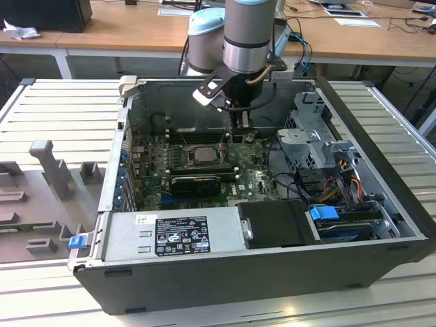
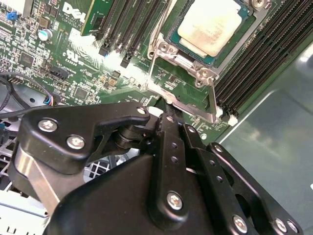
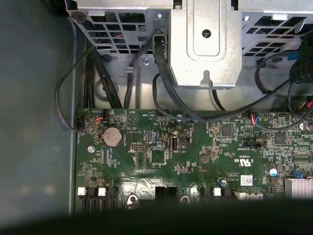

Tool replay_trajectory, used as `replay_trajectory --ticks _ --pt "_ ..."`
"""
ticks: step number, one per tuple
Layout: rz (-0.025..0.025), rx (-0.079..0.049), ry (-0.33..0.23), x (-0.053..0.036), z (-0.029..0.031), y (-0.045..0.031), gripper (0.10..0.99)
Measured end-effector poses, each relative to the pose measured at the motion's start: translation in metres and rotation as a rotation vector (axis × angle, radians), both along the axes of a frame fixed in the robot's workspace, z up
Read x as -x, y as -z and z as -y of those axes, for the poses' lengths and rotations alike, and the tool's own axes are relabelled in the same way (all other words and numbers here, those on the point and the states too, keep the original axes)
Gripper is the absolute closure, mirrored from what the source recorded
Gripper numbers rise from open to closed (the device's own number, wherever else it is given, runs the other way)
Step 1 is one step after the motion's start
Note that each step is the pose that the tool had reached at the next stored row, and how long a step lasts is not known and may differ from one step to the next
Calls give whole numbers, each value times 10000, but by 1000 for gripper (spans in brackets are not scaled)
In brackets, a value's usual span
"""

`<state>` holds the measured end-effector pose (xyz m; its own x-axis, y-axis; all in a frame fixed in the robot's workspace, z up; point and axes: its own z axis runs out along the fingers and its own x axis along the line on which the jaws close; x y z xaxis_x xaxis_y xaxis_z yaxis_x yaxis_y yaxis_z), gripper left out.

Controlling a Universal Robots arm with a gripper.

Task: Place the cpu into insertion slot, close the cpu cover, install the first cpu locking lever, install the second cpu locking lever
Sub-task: 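Close the cpu cover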

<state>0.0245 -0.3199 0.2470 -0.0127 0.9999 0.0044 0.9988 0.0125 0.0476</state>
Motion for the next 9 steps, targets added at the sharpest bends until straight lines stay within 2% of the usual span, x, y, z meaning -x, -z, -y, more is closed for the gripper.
replay_trajectory --ticks 9 --pt "-1 0 1 22 0 0 980"
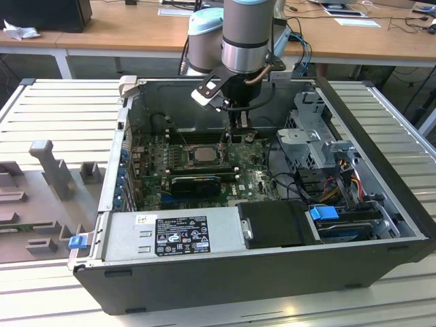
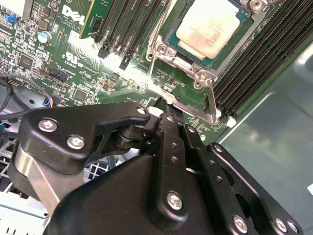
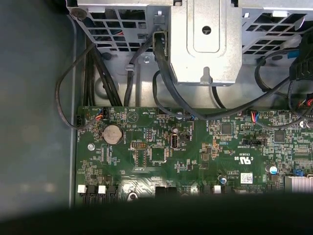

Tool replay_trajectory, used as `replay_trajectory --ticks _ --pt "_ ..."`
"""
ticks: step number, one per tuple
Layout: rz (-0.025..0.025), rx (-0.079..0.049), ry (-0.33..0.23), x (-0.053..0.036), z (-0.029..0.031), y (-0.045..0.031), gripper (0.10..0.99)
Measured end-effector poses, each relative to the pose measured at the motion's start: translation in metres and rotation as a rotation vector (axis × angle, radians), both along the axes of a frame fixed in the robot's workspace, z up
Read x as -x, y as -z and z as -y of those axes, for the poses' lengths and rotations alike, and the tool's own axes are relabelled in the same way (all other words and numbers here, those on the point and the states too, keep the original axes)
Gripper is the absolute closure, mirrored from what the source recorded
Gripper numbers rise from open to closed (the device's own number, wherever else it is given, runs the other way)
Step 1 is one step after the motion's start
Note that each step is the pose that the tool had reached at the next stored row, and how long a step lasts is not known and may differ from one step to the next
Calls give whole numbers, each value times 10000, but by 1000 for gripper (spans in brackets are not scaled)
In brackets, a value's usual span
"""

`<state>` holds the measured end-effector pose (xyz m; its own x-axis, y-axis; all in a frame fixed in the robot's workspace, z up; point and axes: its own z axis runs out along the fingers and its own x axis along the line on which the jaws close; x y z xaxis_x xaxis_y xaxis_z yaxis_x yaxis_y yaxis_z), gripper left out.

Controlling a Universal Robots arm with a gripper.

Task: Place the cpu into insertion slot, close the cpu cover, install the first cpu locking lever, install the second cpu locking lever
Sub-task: 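Close the cpu cover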

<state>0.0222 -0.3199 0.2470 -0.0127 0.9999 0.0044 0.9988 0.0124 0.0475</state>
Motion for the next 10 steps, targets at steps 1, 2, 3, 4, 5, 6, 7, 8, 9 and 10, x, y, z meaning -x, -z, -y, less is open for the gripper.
replay_trajectory --ticks 1,2,3,4,5,6,7,8,9,10 --pt "0 0 0 2 0 0 980" --pt "0 0 -1 5 0 0 980" --pt "0 0 -1 7 0 0 980" --pt "0 0 -2 9 0 0 980" --pt "0 0 -1 11 0 0 980" --pt "0 0 0 15 0 0 980" --pt "0 0 -1 17 0 0 980" --pt "1 0 -1 19 0 0 980" --pt "0 0 -1 22 0 0 980" --pt "0 0 -1 23 0 0 980"
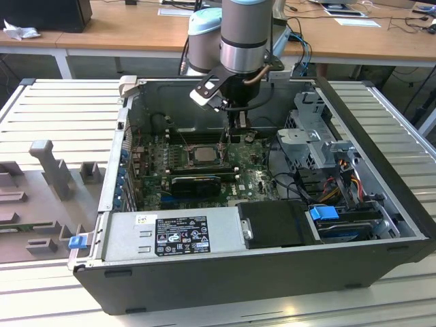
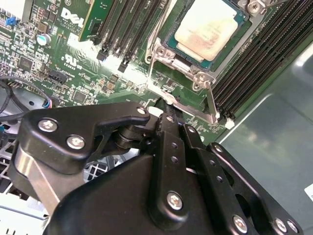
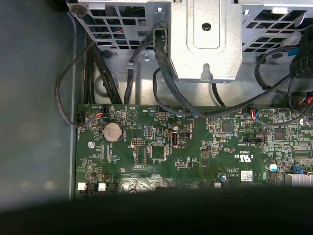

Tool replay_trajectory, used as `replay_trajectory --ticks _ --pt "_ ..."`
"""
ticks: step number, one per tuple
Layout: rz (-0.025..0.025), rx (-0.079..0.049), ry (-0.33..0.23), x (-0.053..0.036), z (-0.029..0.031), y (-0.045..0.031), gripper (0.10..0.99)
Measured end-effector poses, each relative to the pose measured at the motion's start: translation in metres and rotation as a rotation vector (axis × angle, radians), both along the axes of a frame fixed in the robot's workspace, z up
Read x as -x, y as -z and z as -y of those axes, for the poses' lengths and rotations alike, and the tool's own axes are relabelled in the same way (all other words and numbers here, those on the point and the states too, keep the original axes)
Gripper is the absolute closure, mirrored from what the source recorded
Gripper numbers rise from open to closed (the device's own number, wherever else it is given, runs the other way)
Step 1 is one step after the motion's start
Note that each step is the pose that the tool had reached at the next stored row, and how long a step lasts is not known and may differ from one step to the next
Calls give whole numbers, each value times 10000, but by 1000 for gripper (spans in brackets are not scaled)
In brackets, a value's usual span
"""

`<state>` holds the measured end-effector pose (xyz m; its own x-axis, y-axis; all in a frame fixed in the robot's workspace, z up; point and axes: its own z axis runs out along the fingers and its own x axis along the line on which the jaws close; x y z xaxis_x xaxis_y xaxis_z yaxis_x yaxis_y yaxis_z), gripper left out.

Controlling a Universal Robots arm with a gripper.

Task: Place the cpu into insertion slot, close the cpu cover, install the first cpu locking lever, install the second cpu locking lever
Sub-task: 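Close the cpu cover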

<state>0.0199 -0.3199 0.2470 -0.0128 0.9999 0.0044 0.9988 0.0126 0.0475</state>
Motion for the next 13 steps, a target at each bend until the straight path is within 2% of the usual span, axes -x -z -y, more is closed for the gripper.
replay_trajectory --ticks 13 --pt "0 0 1 55 0 0 980"
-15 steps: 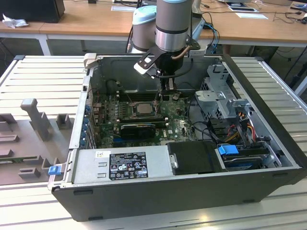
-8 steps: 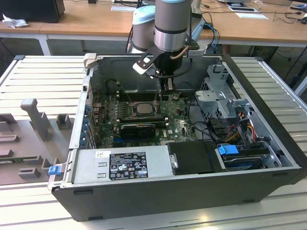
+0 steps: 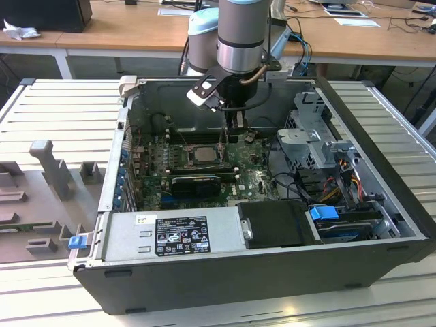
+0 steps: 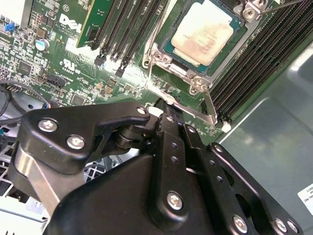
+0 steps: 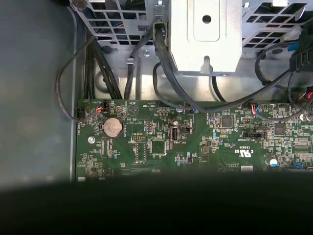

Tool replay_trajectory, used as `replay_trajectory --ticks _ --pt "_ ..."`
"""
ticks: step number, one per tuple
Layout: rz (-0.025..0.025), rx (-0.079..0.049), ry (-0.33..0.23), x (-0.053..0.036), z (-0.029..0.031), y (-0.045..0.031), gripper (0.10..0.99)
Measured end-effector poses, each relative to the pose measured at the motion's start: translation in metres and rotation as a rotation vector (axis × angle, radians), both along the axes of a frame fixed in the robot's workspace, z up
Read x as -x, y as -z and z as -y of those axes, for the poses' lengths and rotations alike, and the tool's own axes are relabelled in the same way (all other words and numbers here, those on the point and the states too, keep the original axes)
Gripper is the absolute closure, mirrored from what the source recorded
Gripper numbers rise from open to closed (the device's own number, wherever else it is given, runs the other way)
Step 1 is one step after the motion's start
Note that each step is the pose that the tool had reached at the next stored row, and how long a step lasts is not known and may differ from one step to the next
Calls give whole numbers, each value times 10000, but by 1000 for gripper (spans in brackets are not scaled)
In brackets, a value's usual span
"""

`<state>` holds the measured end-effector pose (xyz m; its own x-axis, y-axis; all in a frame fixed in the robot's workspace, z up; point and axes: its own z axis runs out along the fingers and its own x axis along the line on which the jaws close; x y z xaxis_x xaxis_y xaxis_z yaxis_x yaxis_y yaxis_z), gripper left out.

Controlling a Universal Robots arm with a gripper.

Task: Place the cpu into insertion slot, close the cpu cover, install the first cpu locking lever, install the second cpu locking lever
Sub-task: 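Close the cpu cover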

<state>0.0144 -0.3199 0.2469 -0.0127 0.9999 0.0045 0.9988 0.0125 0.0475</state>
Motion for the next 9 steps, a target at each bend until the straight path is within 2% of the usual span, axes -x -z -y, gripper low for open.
replay_trajectory --ticks 9 --pt "0 0 0 40 0 0 980"
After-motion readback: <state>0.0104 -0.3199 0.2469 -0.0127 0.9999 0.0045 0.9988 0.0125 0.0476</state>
